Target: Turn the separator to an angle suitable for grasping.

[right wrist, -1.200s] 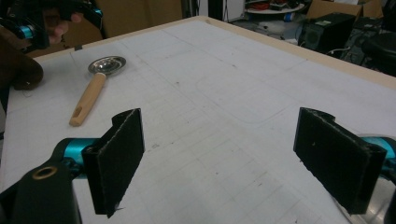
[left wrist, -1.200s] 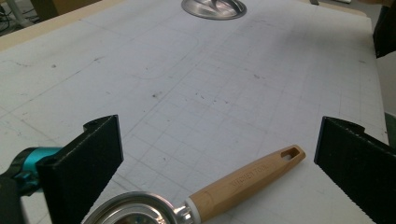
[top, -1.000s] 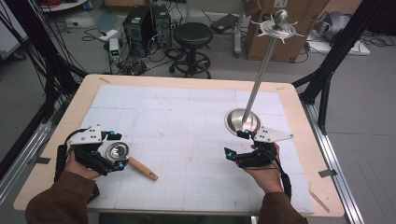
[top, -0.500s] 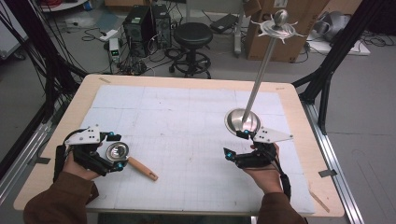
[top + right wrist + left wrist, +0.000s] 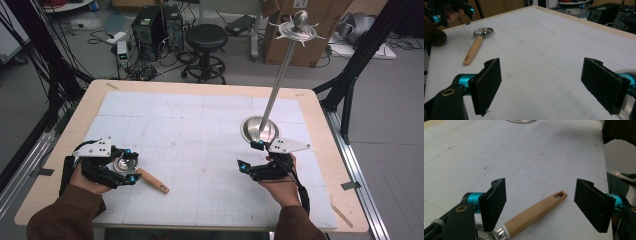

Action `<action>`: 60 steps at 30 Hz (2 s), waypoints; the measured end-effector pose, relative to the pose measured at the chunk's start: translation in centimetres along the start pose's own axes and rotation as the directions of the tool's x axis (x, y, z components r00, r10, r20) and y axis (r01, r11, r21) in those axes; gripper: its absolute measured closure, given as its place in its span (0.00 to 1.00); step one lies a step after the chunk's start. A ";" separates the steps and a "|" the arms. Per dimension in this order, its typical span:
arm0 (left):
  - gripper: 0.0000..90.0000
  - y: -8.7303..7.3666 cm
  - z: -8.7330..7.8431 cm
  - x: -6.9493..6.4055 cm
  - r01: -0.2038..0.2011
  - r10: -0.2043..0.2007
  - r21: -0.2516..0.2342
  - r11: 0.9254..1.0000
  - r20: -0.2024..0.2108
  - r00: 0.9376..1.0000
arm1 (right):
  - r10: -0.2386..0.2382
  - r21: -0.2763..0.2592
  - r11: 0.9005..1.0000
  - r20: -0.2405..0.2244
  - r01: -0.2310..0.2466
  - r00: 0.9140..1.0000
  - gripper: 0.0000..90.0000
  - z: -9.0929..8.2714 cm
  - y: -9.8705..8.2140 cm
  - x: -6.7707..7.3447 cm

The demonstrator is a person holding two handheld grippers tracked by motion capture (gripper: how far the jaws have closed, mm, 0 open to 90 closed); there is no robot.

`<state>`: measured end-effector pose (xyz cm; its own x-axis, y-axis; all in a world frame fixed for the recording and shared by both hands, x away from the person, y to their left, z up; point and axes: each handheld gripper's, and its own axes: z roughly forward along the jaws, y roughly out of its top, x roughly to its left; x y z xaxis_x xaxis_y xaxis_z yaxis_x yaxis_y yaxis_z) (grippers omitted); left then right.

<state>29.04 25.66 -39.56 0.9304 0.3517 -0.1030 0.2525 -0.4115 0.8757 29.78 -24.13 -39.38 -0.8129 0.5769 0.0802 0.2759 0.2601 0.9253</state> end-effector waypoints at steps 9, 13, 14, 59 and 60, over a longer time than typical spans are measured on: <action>0.52 -0.2 0.9 -0.3 -0.004 0.000 0.046 0.999 0.079 0.997 | -0.007 0.010 1.000 0.003 0.007 1.000 0.17 0.2 -0.1 0.0; 0.61 -0.5 1.5 -0.4 -0.005 -0.005 0.085 0.996 0.113 0.994 | -0.008 0.024 1.000 0.005 0.008 1.000 0.17 0.4 -0.1 0.1; 0.63 -0.5 1.5 -0.4 -0.005 -0.005 0.085 0.996 0.113 0.994 | -0.010 0.025 1.000 0.005 0.010 1.000 0.17 0.4 -0.1 0.0; 1.00 -1.0 7.0 -2.2 -0.141 0.099 0.346 0.928 0.138 0.986 | -0.003 0.043 0.999 0.024 0.002 1.000 0.18 0.4 -0.4 -0.3; 1.00 -0.8 7.1 -2.2 -0.137 0.098 0.349 0.927 0.127 0.987 | -0.002 0.044 0.999 0.023 0.001 1.000 0.18 0.4 -0.4 -0.3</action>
<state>28.65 19.26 -43.42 0.9769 0.1997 -0.0756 0.1990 -0.7230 0.6616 30.16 -24.07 -39.94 -0.8015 0.5940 0.0694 0.2970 0.2945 0.9083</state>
